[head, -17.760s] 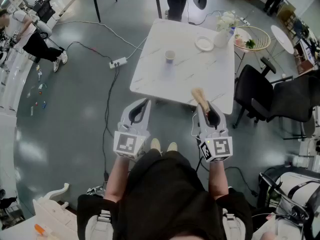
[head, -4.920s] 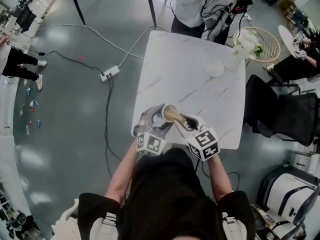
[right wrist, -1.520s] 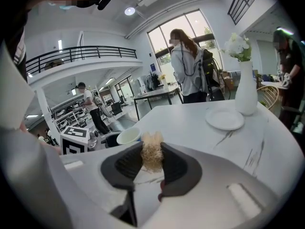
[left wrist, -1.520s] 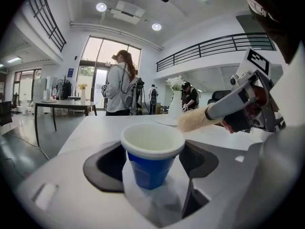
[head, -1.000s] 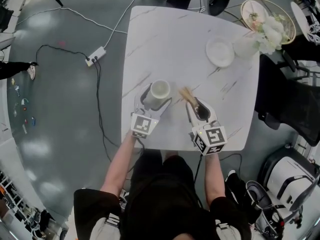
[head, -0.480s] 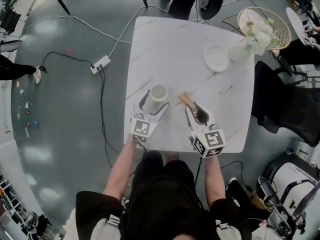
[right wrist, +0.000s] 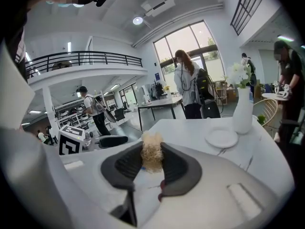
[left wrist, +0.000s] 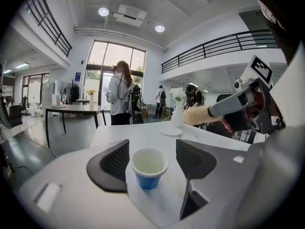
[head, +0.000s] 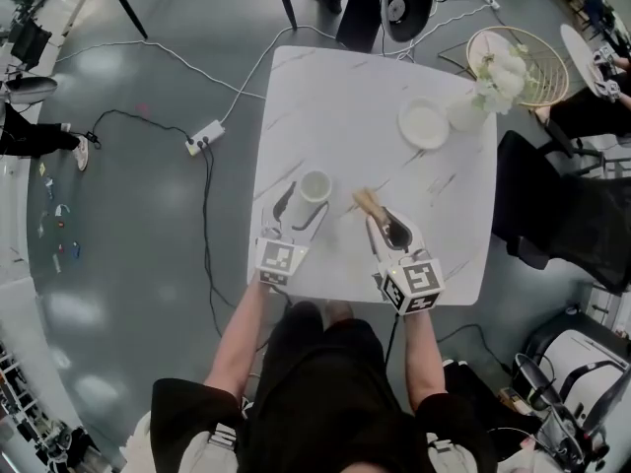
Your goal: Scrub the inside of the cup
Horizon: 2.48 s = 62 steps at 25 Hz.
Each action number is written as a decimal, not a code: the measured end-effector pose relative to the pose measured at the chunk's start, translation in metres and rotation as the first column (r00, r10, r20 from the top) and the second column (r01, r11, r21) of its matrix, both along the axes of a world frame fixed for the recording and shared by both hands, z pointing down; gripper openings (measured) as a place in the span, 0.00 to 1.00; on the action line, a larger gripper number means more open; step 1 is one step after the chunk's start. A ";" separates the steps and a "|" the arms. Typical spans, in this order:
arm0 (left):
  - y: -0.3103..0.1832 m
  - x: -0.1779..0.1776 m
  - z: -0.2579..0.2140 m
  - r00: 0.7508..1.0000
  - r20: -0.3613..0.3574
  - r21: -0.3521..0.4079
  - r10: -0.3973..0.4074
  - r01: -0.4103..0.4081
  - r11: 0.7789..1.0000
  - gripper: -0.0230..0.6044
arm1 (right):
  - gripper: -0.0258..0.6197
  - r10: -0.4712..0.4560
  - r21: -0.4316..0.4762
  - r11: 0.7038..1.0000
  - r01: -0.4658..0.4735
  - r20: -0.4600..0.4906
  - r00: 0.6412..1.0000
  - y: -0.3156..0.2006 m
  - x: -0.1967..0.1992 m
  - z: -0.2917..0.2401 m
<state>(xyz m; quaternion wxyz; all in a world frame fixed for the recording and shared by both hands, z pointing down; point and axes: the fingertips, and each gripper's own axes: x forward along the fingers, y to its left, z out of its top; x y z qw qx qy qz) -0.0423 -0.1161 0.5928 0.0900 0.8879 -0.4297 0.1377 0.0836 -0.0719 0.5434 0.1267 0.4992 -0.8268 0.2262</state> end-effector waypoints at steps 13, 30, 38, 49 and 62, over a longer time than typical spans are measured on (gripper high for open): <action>0.021 -0.010 -0.081 0.999 -0.030 0.085 -0.026 0.029 0.996 0.27 | 0.20 -0.011 0.089 0.996 0.011 -0.003 1.000 0.006 -0.006 -0.049; 0.048 -0.028 -0.143 0.999 -0.012 0.141 -0.033 0.034 0.989 0.09 | 0.20 -0.033 0.229 0.973 0.038 -0.024 0.999 0.025 -0.030 -0.108; 0.066 -0.027 -0.166 1.000 -0.010 0.162 -0.025 0.026 0.986 0.05 | 0.20 -0.031 0.286 0.958 0.036 -0.022 0.999 0.037 -0.028 -0.131; 0.070 -0.026 -0.178 1.000 -0.005 0.208 -0.030 0.031 0.978 0.05 | 0.20 -0.020 0.292 0.956 0.027 -0.028 0.999 0.043 -0.023 -0.129; 0.071 -0.027 -0.178 0.999 0.004 0.196 -0.037 0.036 0.980 0.05 | 0.20 -0.033 0.296 0.954 0.040 -0.027 0.999 0.044 -0.025 -0.131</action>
